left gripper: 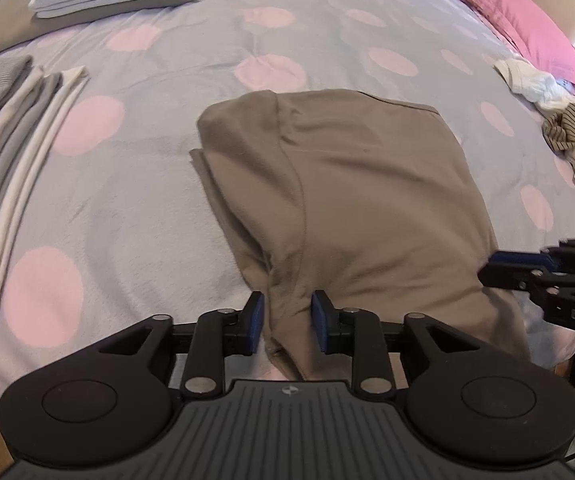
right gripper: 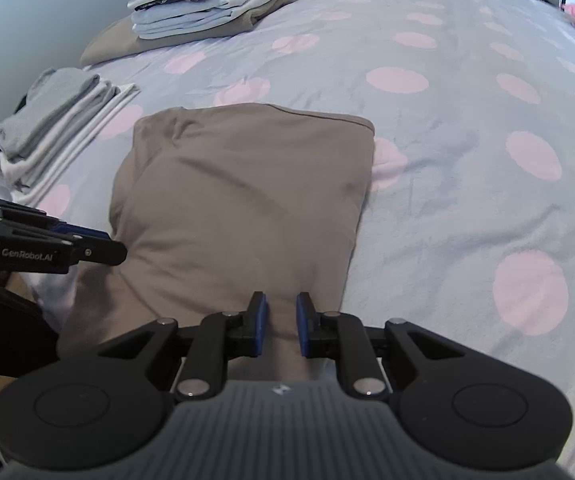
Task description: Fold clothes
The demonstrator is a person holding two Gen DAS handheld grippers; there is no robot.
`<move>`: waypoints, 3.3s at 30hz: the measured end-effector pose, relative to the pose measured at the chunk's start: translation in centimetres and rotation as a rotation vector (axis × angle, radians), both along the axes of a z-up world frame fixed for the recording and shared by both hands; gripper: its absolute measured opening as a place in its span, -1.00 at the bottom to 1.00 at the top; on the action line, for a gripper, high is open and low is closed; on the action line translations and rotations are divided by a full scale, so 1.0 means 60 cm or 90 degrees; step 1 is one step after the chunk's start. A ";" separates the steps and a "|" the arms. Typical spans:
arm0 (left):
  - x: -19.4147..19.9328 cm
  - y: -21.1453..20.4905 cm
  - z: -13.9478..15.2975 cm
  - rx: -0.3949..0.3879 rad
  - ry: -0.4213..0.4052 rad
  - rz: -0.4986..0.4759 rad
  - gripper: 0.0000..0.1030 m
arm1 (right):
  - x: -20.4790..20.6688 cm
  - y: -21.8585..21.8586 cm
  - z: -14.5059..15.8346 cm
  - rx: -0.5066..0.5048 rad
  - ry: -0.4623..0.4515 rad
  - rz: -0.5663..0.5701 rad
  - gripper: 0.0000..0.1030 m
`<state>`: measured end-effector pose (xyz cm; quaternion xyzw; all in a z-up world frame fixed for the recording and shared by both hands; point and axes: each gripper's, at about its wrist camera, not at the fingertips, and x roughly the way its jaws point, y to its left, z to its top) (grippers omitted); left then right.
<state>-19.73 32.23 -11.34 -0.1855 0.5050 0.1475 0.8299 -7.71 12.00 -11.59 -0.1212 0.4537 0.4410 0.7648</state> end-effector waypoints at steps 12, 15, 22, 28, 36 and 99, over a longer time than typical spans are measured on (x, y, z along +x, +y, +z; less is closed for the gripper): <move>0.009 0.118 0.026 -0.118 -0.103 0.170 0.23 | 0.083 -0.023 0.023 0.094 0.121 -0.098 0.07; 0.021 0.140 -0.003 -0.156 -0.104 0.191 0.20 | 0.118 -0.005 0.011 0.104 0.161 -0.105 0.08; 0.028 0.153 -0.039 -0.169 -0.140 0.187 0.13 | 0.185 0.030 -0.037 0.098 0.215 -0.118 0.08; 0.041 0.151 -0.049 -0.167 -0.172 0.164 -0.40 | 0.209 0.067 -0.058 0.114 0.247 -0.094 0.02; 0.041 0.140 -0.034 -0.147 -0.206 0.149 -0.85 | 0.214 0.071 -0.063 0.136 0.244 -0.098 -0.80; -0.343 0.510 0.147 0.182 -0.099 0.633 -0.41 | -0.122 1.018 0.147 0.109 0.016 0.502 -0.30</move>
